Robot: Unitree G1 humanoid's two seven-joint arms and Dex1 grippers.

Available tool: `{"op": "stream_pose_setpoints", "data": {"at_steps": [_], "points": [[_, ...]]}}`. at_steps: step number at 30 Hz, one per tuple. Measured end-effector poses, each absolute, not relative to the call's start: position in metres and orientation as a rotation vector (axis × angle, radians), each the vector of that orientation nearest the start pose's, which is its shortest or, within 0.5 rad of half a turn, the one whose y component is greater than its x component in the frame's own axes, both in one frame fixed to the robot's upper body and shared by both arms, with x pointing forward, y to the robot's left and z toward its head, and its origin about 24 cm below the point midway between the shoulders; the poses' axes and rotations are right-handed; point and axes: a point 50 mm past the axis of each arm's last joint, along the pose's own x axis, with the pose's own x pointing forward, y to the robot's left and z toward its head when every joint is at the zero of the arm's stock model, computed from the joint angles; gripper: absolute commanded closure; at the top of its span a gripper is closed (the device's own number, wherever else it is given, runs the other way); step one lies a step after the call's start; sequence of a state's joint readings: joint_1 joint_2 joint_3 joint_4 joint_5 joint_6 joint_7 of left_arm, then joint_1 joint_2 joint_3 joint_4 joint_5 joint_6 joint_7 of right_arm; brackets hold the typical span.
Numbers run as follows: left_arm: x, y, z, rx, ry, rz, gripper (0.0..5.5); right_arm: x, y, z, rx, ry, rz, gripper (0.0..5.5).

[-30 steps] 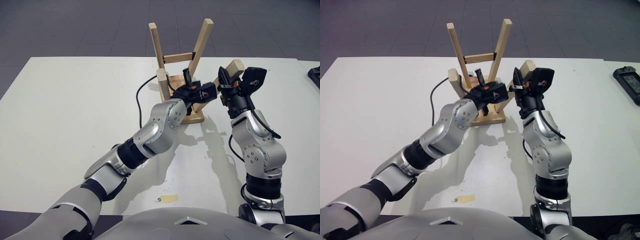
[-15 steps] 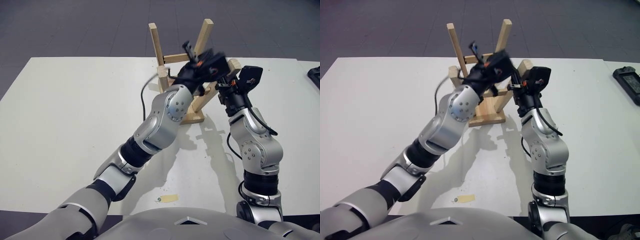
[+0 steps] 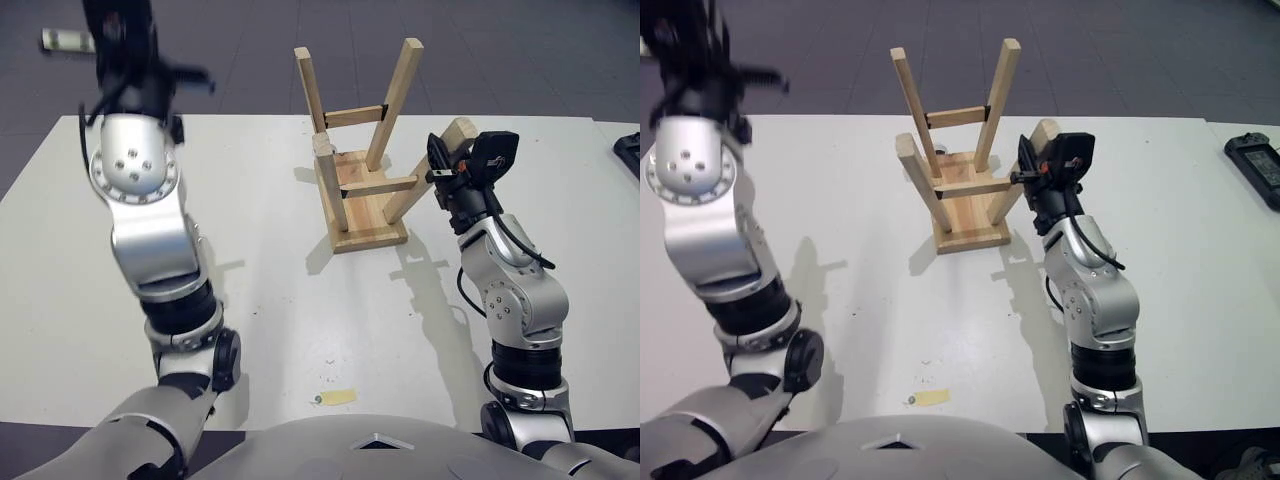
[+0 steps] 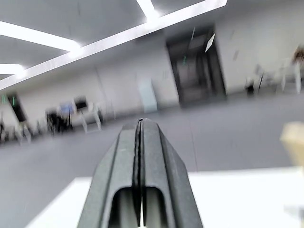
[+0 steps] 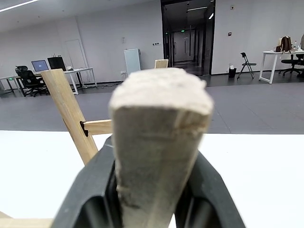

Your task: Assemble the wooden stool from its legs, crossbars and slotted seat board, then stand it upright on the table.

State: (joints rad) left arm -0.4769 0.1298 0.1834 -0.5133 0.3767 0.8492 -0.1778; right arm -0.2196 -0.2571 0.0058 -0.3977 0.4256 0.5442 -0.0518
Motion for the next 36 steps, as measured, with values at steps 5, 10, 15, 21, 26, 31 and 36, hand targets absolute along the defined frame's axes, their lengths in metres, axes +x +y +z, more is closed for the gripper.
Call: {"op": "stream_pose_setpoints", "data": {"at_steps": [5, 10, 15, 21, 26, 31, 36], "points": [[0.264, 0.163, 0.138, 0.334, 0.262, -0.128, 5.5, 0.274, -0.152, 0.141, 0.038, -0.033, 0.217, 4.34], [0.256, 0.127, 0.145, 0.293, 0.249, -0.362, 5.5, 0.275, -0.151, 0.142, 0.02, -0.032, 0.225, 4.33], [0.267, 0.158, 0.17, 0.299, 0.152, -0.032, 5.5, 0.276, -0.152, 0.142, 0.024, -0.031, 0.22, 4.33], [0.257, 0.153, 0.17, 0.277, 0.137, -0.136, 5.5, 0.276, -0.152, 0.141, 0.035, -0.029, 0.21, 4.33], [0.25, 0.098, 0.172, 0.226, 0.081, -0.518, 5.5, 0.277, -0.152, 0.141, 0.036, -0.028, 0.21, 4.33], [0.263, 0.09, 0.168, 0.202, 0.071, -0.503, 5.5, 0.278, -0.152, 0.141, 0.036, -0.026, 0.21, 4.33], [0.279, 0.116, 0.16, 0.111, 0.119, -0.215, 5.5, 0.279, -0.151, 0.142, 0.036, -0.027, 0.217, 4.33]]}}
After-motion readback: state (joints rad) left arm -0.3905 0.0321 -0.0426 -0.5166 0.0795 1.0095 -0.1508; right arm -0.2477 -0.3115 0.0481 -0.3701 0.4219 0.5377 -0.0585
